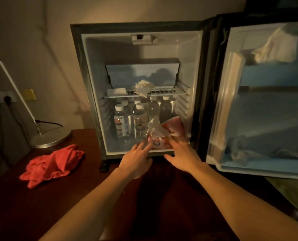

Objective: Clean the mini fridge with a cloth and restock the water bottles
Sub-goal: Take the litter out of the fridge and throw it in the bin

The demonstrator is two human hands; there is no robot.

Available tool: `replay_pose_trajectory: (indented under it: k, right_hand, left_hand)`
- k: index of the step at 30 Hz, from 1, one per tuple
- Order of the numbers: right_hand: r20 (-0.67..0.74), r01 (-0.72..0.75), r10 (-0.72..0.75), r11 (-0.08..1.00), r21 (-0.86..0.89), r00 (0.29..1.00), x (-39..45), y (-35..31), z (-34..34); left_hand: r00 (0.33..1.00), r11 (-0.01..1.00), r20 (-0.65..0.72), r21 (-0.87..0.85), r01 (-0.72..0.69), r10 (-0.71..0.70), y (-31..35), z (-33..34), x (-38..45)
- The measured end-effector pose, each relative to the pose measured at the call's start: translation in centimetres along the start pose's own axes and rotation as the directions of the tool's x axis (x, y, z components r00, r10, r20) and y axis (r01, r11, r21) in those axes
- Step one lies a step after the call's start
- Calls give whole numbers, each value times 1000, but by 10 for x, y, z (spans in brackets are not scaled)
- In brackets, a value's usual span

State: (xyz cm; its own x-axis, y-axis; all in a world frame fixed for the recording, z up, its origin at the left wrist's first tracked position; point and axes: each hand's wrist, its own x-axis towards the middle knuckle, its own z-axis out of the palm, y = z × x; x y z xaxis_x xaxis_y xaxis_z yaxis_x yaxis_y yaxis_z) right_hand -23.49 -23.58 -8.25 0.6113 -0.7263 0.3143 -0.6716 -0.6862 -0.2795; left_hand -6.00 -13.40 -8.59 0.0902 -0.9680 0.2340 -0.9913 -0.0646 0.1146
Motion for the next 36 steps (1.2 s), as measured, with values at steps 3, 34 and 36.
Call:
replay_pose_trajectory:
  k: [3, 34, 36]
  right_hand:
    - [59, -6, 6, 1000, -13, 998, 17, 9, 17]
    - [-58, 15, -16, 999, -33, 998, 20, 28, 21]
    - [-63, -5, 2, 999, -46, 998, 15, 22, 16]
  left_hand:
    - [999, 1000, 32, -20, 9, -9, -1, 6, 25]
    - [976, 986, -149, -64, 153, -161, -24, 1, 34]
    - [977, 986, -140, -45, 158, -163, -27, -2, 28]
